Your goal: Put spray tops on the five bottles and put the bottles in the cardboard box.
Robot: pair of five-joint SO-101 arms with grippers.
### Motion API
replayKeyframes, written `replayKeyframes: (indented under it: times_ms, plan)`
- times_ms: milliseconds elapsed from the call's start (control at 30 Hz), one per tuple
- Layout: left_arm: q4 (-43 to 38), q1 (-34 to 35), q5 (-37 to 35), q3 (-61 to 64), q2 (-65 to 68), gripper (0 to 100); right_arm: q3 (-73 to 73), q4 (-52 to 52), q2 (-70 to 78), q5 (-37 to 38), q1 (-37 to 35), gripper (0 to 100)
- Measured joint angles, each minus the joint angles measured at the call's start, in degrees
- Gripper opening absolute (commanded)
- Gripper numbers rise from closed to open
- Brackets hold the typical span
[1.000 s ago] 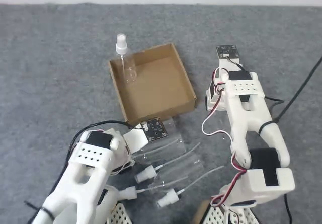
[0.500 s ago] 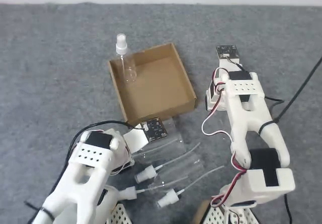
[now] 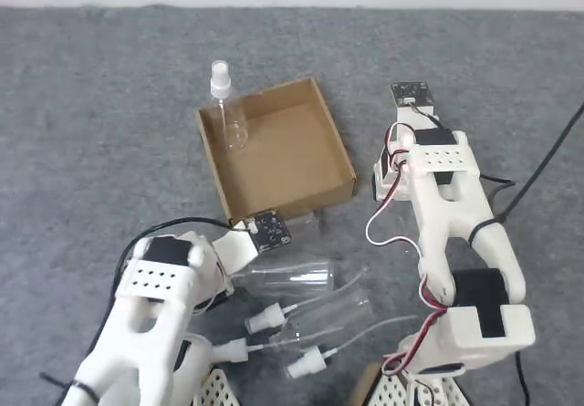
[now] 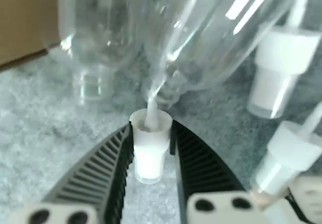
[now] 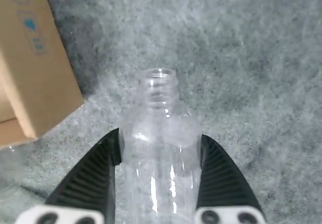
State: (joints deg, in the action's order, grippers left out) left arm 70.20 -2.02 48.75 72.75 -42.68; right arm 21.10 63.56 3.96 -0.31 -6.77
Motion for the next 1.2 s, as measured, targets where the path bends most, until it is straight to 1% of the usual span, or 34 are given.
replayKeyframes:
  times_ms: [133,267,367,533,700,767,1200]
  plan:
    - [0.00,5.54,1.67,-1.05,0.00,7,0.00,0.00,0.00,0.18,0.00,4.1]
    - [-0.09,11.78,1.76,-5.63,0.00,7,0.00,0.00,0.00,0.26,0.00,4.1]
    - [-0.09,15.47,2.02,-8.79,0.00,10,0.00,0.00,0.00,0.35,0.00,4.1]
    - [-0.09,20.57,4.48,-11.87,0.00,17,0.00,0.00,0.00,0.35,0.00,4.1]
    - [-1.58,24.88,4.92,-12.40,0.00,18,0.00,0.00,0.00,0.35,0.00,4.1]
    - [-1.58,25.41,4.48,-12.40,0.00,18,0.00,0.00,0.00,0.35,0.00,4.1]
    - [-1.58,25.23,-18.37,-12.40,0.00,18,0.00,0.00,0.00,0.35,0.00,4.1]
